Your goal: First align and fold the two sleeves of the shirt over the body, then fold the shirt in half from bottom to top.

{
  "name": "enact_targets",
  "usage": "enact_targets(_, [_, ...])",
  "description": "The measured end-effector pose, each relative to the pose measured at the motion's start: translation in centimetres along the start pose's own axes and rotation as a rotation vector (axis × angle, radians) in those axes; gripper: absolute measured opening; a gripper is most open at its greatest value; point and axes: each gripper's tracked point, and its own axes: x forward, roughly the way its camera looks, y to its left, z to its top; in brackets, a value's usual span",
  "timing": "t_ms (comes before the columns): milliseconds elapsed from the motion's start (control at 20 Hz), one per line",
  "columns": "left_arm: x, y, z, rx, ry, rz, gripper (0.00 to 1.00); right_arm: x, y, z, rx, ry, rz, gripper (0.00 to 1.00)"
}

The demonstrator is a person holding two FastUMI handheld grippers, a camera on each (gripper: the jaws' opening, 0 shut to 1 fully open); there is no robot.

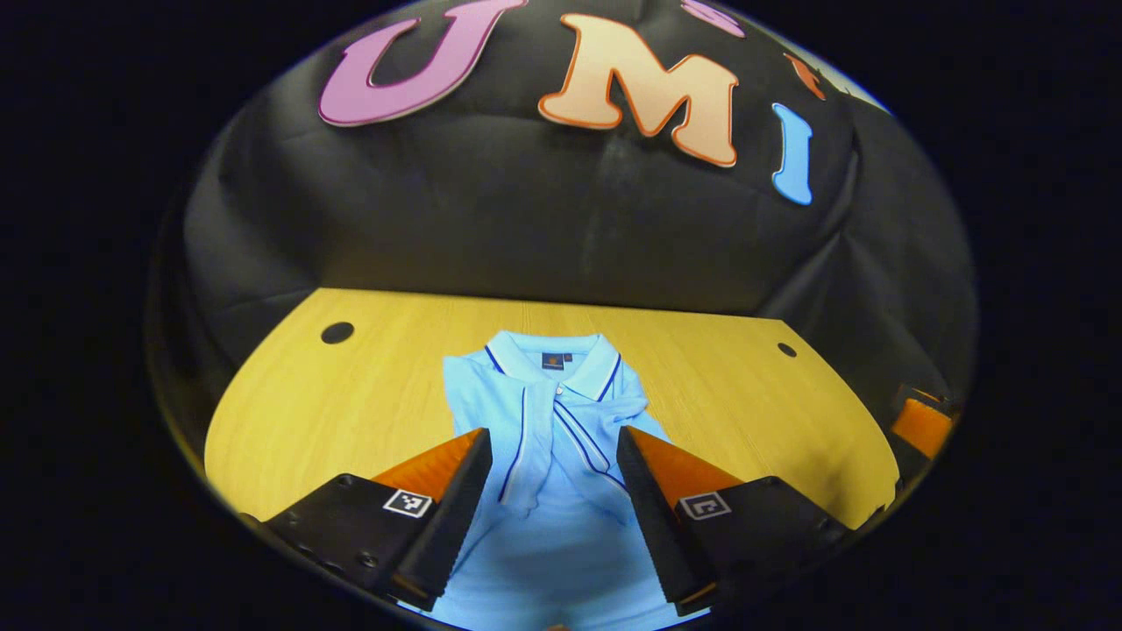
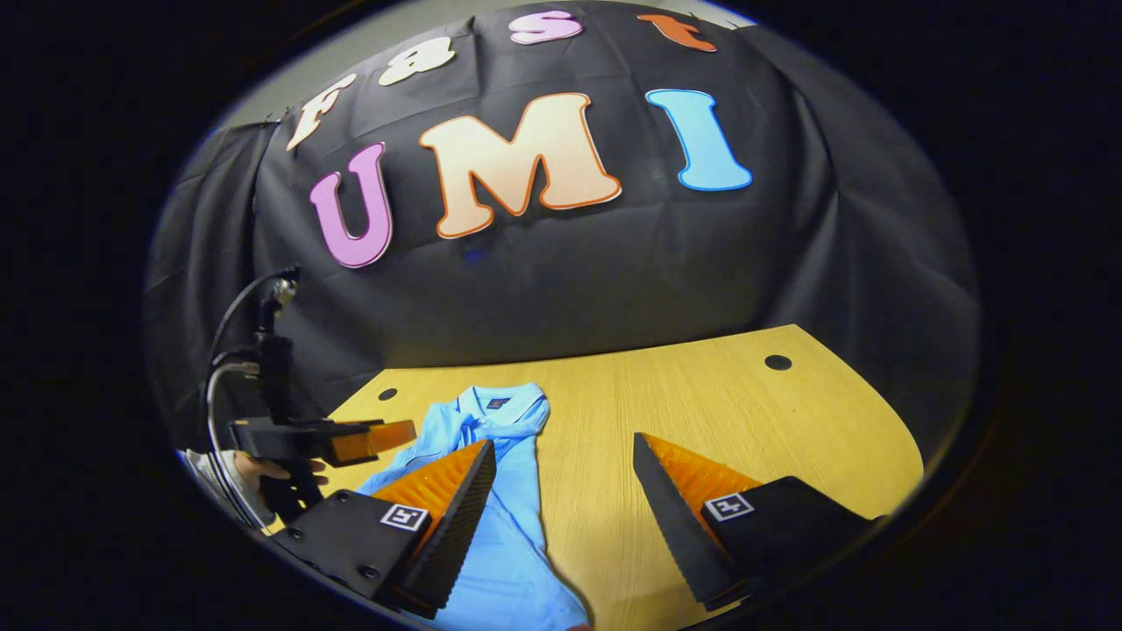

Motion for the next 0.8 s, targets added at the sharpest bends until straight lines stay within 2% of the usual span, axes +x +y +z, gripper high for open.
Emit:
enact_targets(200, [-6.3,1.4,-1.5,0.050,-0.003,0.023,0.87,-2.2,1.3,-1.7,0.010,0.014,0.000,0.98])
enact_targets(450, [-12.5,3.7,-5.2,0.021,0.003,0.041,0.86,-6.7,1.8,-3.8,-0.017,0.014,-0.061,0.98])
enact_targets(500, [-13.3,4.2,-6.3,0.017,0.007,0.046,0.86,-7.6,1.8,-4.6,-0.020,0.022,-0.071,0.98])
enact_targets(550, [-14.1,4.7,-7.1,0.012,0.014,0.053,0.86,-8.6,1.9,-5.4,-0.025,0.030,-0.079,0.94])
enact_targets(650, [-15.9,5.3,-8.9,0.010,0.029,0.059,0.90,-10.5,2.1,-7.1,-0.038,0.048,-0.092,0.94])
enact_targets(700, [-16.7,5.7,-9.9,0.016,0.035,0.062,0.87,-11.4,2.2,-8.2,-0.052,0.058,-0.101,0.94])
enact_targets(800, [-18.4,6.4,-12.3,0.030,0.067,0.073,0.86,-13.2,2.0,-10.6,-0.082,0.089,-0.125,0.94])
